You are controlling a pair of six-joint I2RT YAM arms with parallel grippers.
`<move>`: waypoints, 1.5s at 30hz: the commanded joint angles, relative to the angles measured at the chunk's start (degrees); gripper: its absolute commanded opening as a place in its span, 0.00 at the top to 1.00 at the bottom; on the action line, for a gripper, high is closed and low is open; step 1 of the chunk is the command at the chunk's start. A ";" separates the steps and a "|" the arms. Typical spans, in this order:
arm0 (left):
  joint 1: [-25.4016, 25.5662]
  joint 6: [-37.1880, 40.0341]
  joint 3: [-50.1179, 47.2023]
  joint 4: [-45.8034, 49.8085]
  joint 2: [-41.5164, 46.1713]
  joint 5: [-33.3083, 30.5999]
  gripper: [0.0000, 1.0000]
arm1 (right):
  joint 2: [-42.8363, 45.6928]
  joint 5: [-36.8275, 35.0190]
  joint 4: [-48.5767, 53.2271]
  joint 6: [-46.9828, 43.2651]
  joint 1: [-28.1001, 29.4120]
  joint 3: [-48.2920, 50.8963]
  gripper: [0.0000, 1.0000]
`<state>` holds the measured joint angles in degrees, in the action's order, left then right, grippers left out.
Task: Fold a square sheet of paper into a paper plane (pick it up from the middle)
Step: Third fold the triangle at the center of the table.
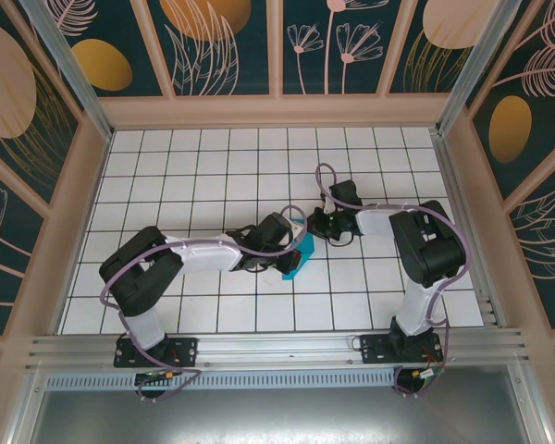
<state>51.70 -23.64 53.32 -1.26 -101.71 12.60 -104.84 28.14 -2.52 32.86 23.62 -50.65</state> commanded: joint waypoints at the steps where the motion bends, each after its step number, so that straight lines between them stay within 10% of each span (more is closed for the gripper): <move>1: -0.87 -0.29 2.05 2.04 -1.24 -1.70 0.99 | -2.22 -3.36 3.32 -2.10 0.55 -0.27 0.89; 45: -1.36 -6.97 1.44 3.37 -2.94 -8.53 0.95 | -2.16 -4.76 3.80 -1.04 0.77 0.49 0.89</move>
<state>50.57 -30.11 54.94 2.57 -104.42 5.28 -104.84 27.42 -2.50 32.01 23.86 -50.74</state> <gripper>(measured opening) 0.047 0.108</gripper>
